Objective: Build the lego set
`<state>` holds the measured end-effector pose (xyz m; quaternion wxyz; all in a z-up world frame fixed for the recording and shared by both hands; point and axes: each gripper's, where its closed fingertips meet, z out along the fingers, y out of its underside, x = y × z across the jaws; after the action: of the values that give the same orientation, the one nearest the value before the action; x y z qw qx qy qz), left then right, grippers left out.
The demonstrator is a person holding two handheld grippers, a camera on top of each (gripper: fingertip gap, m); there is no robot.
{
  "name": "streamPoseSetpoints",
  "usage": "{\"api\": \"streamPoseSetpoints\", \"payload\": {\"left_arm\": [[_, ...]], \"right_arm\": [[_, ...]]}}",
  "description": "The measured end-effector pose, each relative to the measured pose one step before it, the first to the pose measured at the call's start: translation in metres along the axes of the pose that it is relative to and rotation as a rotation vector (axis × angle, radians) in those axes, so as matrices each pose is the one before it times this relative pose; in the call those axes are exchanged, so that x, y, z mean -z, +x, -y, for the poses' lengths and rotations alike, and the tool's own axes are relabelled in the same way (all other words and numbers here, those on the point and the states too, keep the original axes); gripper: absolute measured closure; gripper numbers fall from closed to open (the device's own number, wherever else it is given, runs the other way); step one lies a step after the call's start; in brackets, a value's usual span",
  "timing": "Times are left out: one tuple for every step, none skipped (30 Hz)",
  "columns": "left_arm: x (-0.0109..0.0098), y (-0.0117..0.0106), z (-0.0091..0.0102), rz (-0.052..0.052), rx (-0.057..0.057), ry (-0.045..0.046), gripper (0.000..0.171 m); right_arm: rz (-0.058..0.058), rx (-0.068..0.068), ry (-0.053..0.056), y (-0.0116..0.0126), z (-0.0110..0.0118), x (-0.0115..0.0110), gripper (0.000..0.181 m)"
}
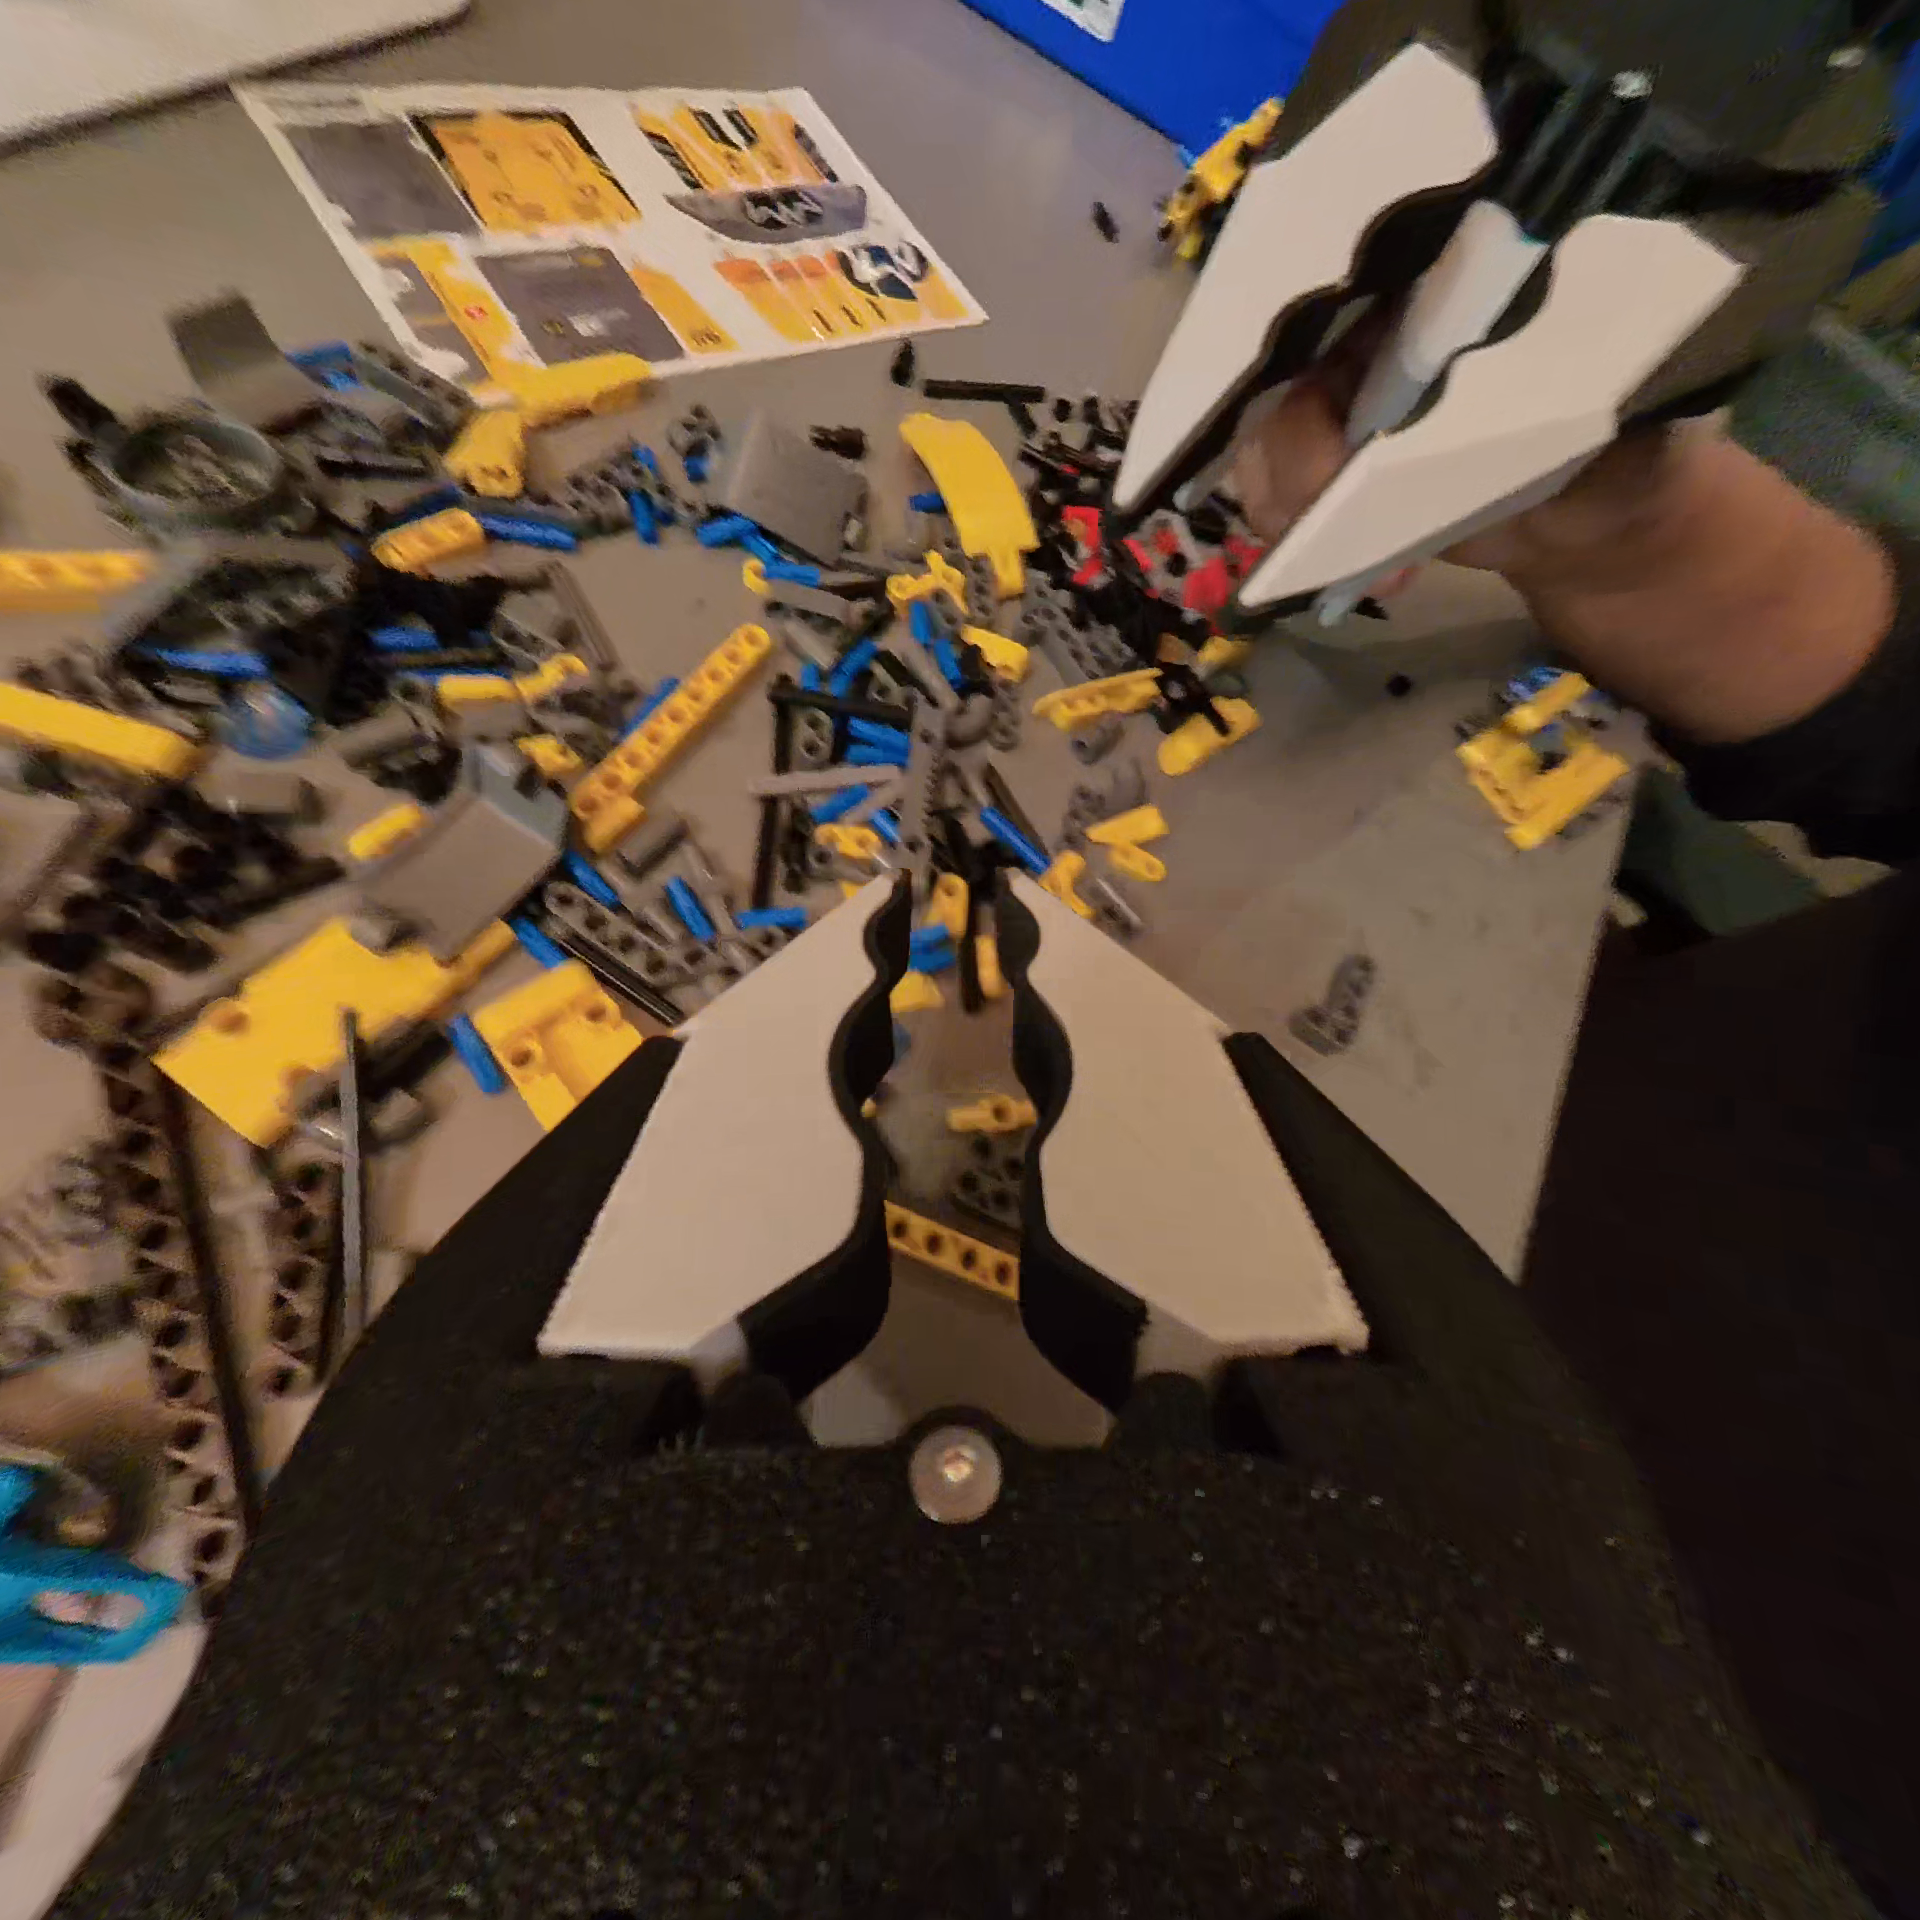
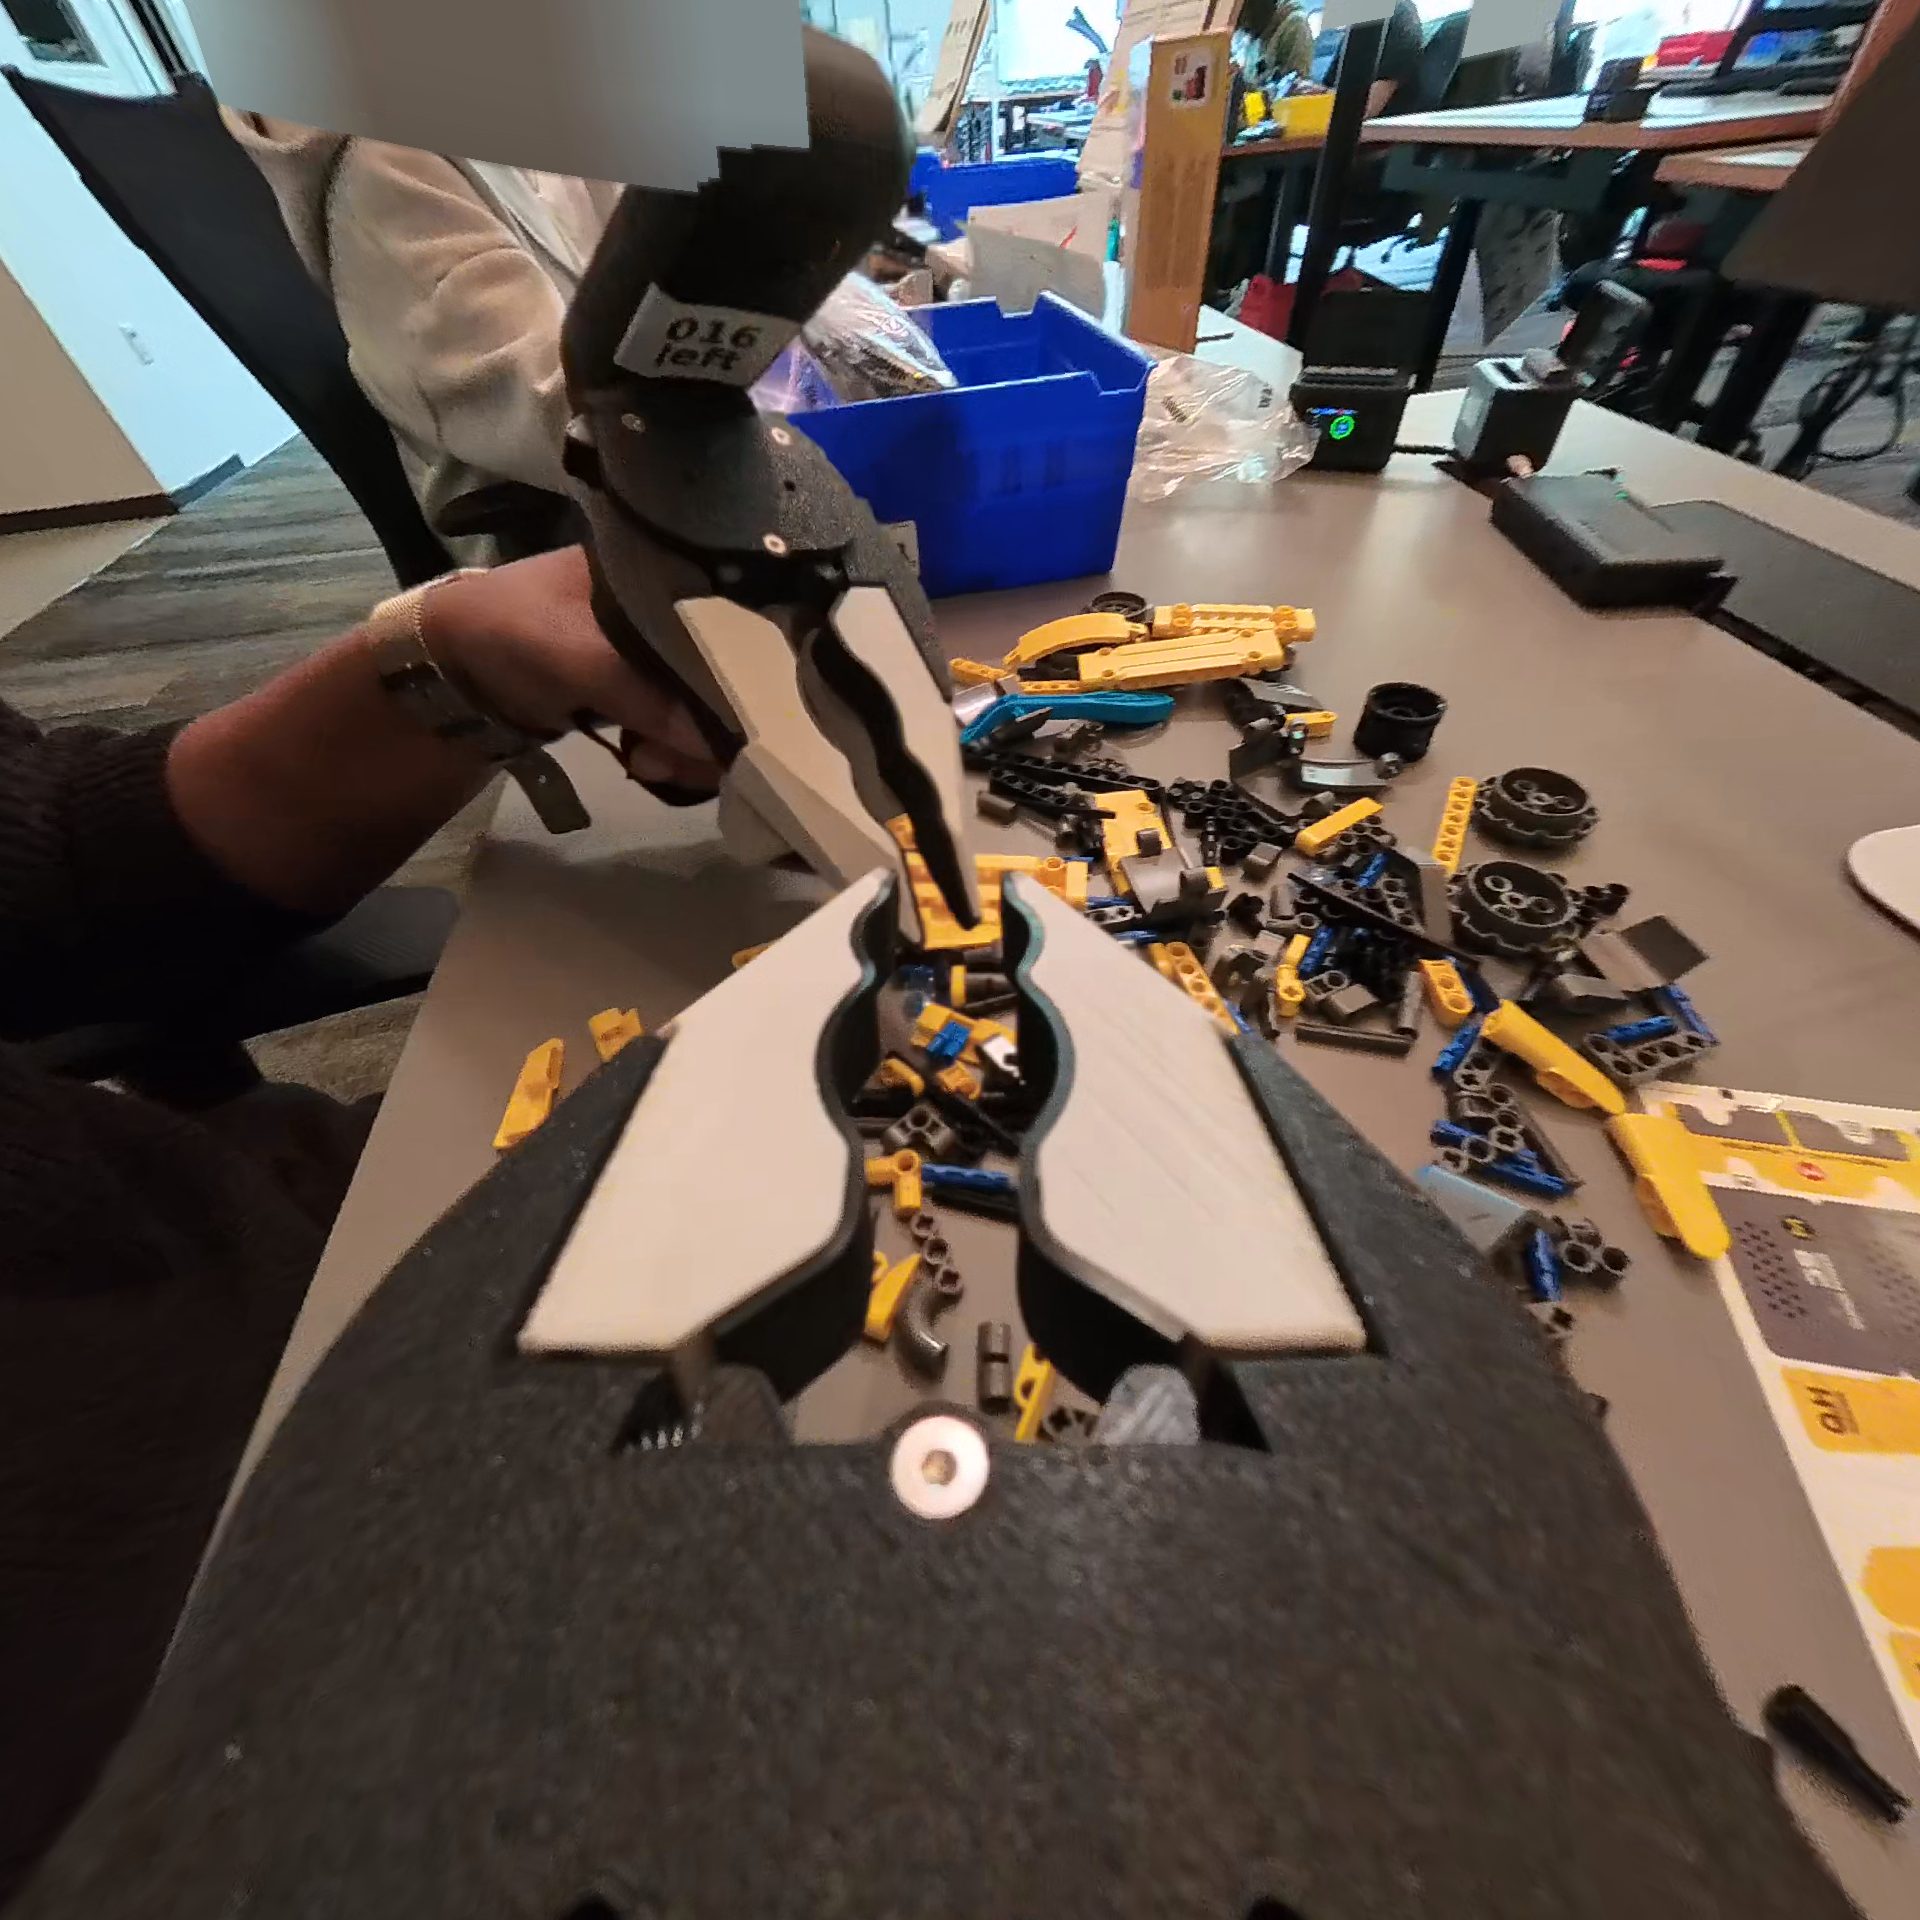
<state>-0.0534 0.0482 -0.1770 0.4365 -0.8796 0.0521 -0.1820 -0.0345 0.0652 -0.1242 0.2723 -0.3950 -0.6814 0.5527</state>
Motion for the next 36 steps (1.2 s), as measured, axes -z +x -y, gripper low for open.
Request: {"api": "streamPoseSetpoints", "payload": {"left_arm": [[-0.00313,-0.00431,0.00703,0.0304,-0.0337,-0.00294,0.157],[-0.00345,-0.00335,0.00816,0.0182,-0.0309,0.00369,0.156],[-0.00398,-0.00038,0.00853,-0.0039,-0.0348,0.01044,0.156],[-0.00465,0.00658,0.00725,-0.0456,-0.0462,0.00833,0.157],[-0.00429,0.01119,0.0054,-0.07,-0.0552,0.00259,0.156],[-0.00418,0.00463,0.00527,-0.0299,-0.0386,0.00476,0.156],[-0.00347,-0.00373,0.00507,0.0179,-0.0159,0.00636,0.156],[-0.0023,-0.00556,0.00369,0.0261,-0.0046,0.00415,0.157],[-0.0012,-0.00284,0.00237,0.0079,-0.0017,0.00652,0.157],[-0.00012,-0.00224,0.0017,0.0029,0.0041,0.01195,0.156],[0.00054,-0.00304,-0.00025,0.0083,0.0084,0.00854,0.157],[0.00129,-0.00202,-0.00205,0.0012,0.002,0.00213,0.157],[0.00206,-0.00234,-0.00159,0.0024,0.0083,0.00683,0.157],[0.00244,-0.00298,0.0001,0.0057,0.0135,0.01772,0.157],[0.0024,-0.00261,0.0003,0.0047,0.006,0.01919,0.157],[0.00233,-0.00234,-0.00035,0.005,0.0007,0.01473,0.157],[0.00238,-0.00237,0.00019,0.0052,0.0006,0.01627,0.157],[0.00284,-0.00253,0.00146,0.0053,0.0057,0.02368,0.157],[0.0032,-0.00259,0.00186,0.0063,0.008,0.02249,0.157],[0.00327,-0.002,0.00132,0.0069,-0.002,0.01157,0.157],[0.00354,-0.00173,0.00147,0.0115,-0.015,0.00842,0.157],[0.00351,-0.0012,0.00188,0.011,-0.0178,0.0112,0.157],[0.00301,-0.00138,0.00226,0.0102,-0.009,0.01166,0.157],[0.00248,-0.00122,0.00295,0.009,-0.0039,0.01539,0.157],[0.00162,-0.00028,0.00258,0.0032,-0.0043,0.0138,0.157],[0.00118,-0.00121,0.00157,0.0081,-0.0024,0.00884,0.157],[0.00086,-0.0026,0.0006,0.0156,0.0007,0.00376,0.157],[0.00056,-0.00225,0.0003,0.0149,-0.0008,0.00132,0.157],[0.00025,-0.00075,0.00026,0.0066,-0.0031,0.00035,0.157],[0.00018,-0.00034,0.00041,0.0052,-0.0038,-0.00032,0.157],[0.00005,-0.0006,0.00079,0.0079,-0.0038,0.00254,0.157],[-0.00029,0.00036,0.00039,0.0015,-0.0019,0.00262,0.157],[-0.00066,0.00091,-0.0003,-0.0035,0.0014,-0.0008,0.157],[-0.00109,0.00068,-0.00122,-0.0037,0.0025,-0.0063,0.157],[-0.00102,0.00016,-0.00126,0.002,0.0004,-0.00644,0.157],[-0.00092,0.00044,-0.0012,0.0017,-0.0026,-0.00657,0.157]], "right_arm": [[-0.0105,-0.0009,0.0072,0.00246,0.00097,0.00119,0.162],[-0.009,-0.0045,0.0071,0.0026,0.00065,0.00098,0.162],[-0.007,-0.0067,0.0056,0.00236,0.00013,0.00073,0.162],[-0.0051,-0.0067,0.0028,0.00216,-0.00033,0.00043,0.162],[-0.0045,-0.0045,-0.0002,0.00207,-0.00068,0.00032,0.163],[-0.0065,-0.0011,-0.0031,0.00217,-0.00105,0.00026,0.163],[-0.0104,0.0016,-0.0035,0.00252,-0.00084,0.00036,0.163],[-0.0114,0.0022,-0.0006,0.00252,-0.00028,0.00069,0.163],[-0.0087,0.0009,0.0027,0.00199,0.0003,0.0008,0.163],[-0.0077,-0.001,0.0045,0.0017,0.00084,0.00073,0.163],[-0.0096,-0.0007,0.0061,0.00189,0.00117,0.00105,0.163],[-0.0121,0.0027,0.0084,0.00199,0.00165,0.001,0.163],[-0.0147,0.0072,0.0097,0.00205,0.00189,0.00106,0.162],[-0.0156,0.0118,0.0064,0.00194,0.00155,0.00114,0.163],[-0.0135,0.0147,-0.0014,0.0015,0.00084,0.0009,0.162],[-0.0138,0.0188,-0.008,0.00158,0.00006,0.00083,0.163],[-0.0176,0.0202,-0.0091,0.00214,-0.00024,0.00087,0.162],[-0.0186,0.0177,-0.006,0.00222,0.00006,0.00093,0.163],[-0.0142,0.0093,-0.0069,0.00158,-0.00009,0.00101,0.163],[-0.0072,-0.0044,-0.0128,0.00055,-0.00064,0.00088,0.163],[0.0026,-0.0165,-0.0131,-0.0008,-0.00054,0.00063,0.163],[0.0146,-0.0211,-0.0048,-0.00259,0.00042,0.00055,0.163],[0.0203,-0.0186,0.0035,-0.00338,0.00141,0.00034,0.163],[0.0149,-0.0114,0.0057,-0.00263,0.00158,0.00027,0.164],[0.0034,-0.0014,0.0031,-0.00071,0.00085,0.00018,0.164],[-0.0073,0.007,-0.0007,0.00088,0.00005,0.00026,0.164],[-0.0119,0.0103,-0.0022,0.00182,-0.00051,0.00019,0.164],[-0.0113,0.0087,-0.0015,0.00203,-0.00062,0.00016,0.164],[-0.0085,0.0038,-0.0005,0.00183,-0.0005,0.00009,0.164],[-0.0045,-0.0008,0.0007,0.00157,-0.00044,0.0,0.164],[-0.0019,-0.0035,0.0032,0.00103,-0.00015,0.00004,0.164],[0.0005,-0.0054,0.0055,0.00063,0.00025,0.00003,0.164],[0.0022,-0.006,0.0066,0.00027,0.00051,-0.00005,0.164],[0.0023,-0.0052,0.0065,0.00009,0.0005,-0.00002,0.164],[0.0005,-0.0037,0.0057,0.00041,0.00027,0.00011,0.164],[-0.0012,-0.0028,0.0035,0.00072,0.00005,-0.00005,0.163]]}}
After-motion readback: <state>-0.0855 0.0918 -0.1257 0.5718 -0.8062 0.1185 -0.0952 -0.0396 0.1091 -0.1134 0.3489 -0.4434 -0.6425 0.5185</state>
